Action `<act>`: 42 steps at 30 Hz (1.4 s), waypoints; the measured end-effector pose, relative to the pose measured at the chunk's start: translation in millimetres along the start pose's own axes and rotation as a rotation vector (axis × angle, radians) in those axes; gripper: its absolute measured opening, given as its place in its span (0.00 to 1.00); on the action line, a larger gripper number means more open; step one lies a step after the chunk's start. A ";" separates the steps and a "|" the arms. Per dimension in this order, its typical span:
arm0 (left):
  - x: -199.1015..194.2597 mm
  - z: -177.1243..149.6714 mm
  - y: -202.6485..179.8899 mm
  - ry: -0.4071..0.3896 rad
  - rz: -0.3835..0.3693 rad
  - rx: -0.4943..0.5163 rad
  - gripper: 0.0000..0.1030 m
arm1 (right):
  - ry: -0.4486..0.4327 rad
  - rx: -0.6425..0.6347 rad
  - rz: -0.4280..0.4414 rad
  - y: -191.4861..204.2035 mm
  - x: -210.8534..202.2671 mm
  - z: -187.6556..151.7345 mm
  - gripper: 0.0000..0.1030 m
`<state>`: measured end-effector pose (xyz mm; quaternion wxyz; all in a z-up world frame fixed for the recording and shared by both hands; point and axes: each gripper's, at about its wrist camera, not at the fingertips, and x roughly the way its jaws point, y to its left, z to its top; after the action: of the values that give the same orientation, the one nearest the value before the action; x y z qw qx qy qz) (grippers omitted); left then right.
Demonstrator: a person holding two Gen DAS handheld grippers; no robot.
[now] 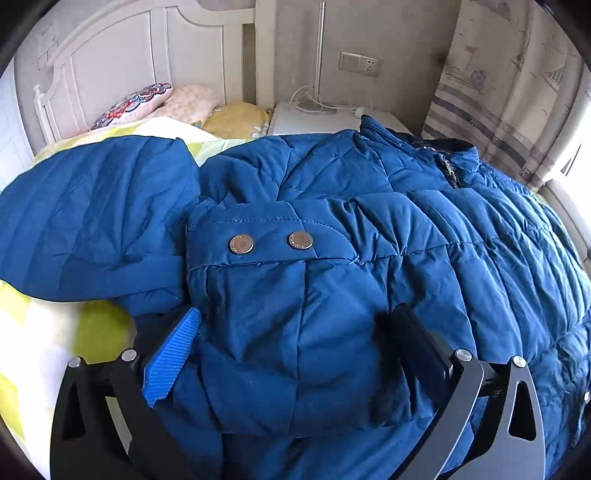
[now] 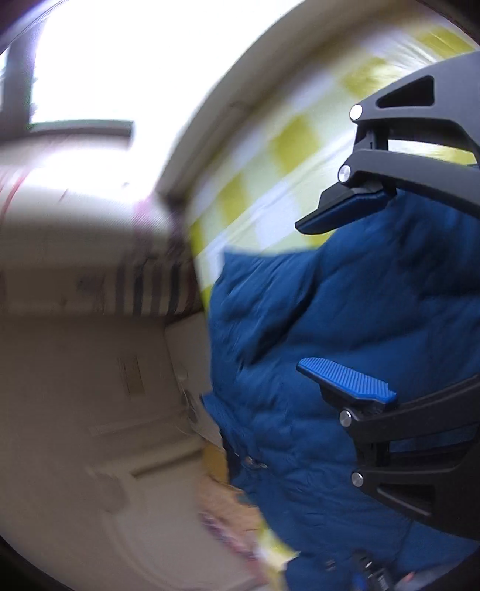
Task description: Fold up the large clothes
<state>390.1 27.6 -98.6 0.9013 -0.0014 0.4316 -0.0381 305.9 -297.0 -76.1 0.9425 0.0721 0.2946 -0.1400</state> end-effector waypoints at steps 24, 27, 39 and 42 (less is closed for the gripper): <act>-80.5 -12.3 135.5 -0.307 -0.250 -0.528 0.96 | 0.220 -0.320 0.211 102.3 20.9 -39.2 0.90; -99.1 -27.2 228.8 -0.388 -0.214 -0.825 0.96 | 0.175 -0.315 0.200 100.8 14.6 -39.1 0.90; -60.8 -17.8 414.9 -0.283 -0.112 -1.093 0.28 | 0.051 0.059 0.306 32.0 -2.0 -20.7 0.89; -79.3 1.7 396.2 -0.355 -0.091 -1.026 0.06 | 0.047 0.084 0.312 26.7 -0.7 -20.9 0.89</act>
<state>368.6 428.1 -50.0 0.8413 -0.4662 0.2354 0.1393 302.4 -267.0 -91.3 0.9418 0.1595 0.2958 -0.0021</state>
